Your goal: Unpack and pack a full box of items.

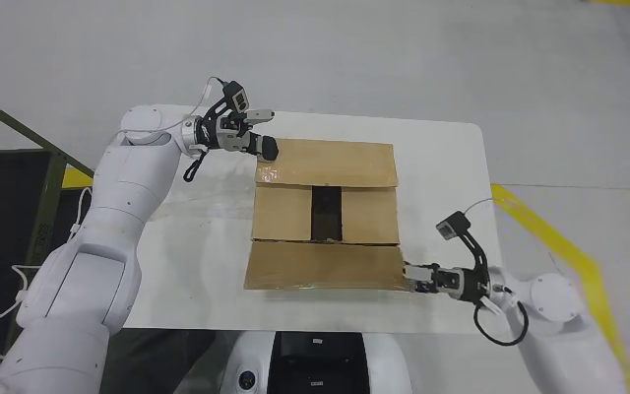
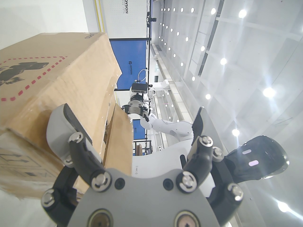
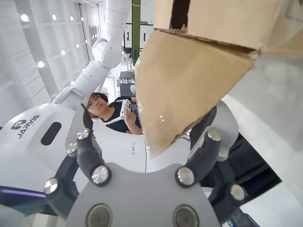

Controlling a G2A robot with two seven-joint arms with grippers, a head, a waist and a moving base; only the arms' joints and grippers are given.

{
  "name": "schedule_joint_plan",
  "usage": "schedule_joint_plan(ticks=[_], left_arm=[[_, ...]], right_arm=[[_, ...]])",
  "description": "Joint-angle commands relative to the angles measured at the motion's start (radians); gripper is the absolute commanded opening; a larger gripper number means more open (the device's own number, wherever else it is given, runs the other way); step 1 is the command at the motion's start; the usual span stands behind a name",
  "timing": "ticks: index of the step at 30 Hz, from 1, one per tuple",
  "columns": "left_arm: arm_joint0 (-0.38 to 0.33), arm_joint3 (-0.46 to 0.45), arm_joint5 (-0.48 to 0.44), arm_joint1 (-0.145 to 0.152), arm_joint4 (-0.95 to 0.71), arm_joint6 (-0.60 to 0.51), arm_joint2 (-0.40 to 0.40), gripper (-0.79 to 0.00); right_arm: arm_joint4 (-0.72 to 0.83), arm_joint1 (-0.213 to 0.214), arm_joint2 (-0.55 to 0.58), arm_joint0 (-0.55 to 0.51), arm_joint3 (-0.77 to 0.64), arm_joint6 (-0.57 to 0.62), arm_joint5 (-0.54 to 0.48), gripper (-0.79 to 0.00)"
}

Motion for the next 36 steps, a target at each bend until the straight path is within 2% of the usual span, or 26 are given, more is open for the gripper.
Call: schedule_joint_plan(ticks=[1, 10, 16, 23, 36], left_arm=[[0.0, 0.0, 0.0, 0.0, 0.0, 0.0, 0.0, 0.0], [0.0, 0.0, 0.0, 0.0, 0.0, 0.0, 0.0, 0.0], [0.0, 0.0, 0.0, 0.0, 0.0, 0.0, 0.0, 0.0], [0.0, 0.0, 0.0, 0.0, 0.0, 0.0, 0.0, 0.0], [0.0, 0.0, 0.0, 0.0, 0.0, 0.0, 0.0, 0.0]], right_arm=[[0.007, 0.002, 0.007, 0.002, -0.01, 0.012, -0.004, 0.0], [0.066, 0.004, 0.01, 0.046, -0.024, 0.01, -0.023, 0.0], [-0.004, -0.001, -0.016, 0.075, -0.033, -0.117, -0.02, 0.0], [-0.001, -0.006, -0.046, 0.147, 0.019, -0.165, -0.03, 0.0], [0.003, -0.019, -0.132, 0.288, 0.116, -0.203, 0.019, 0.0]])
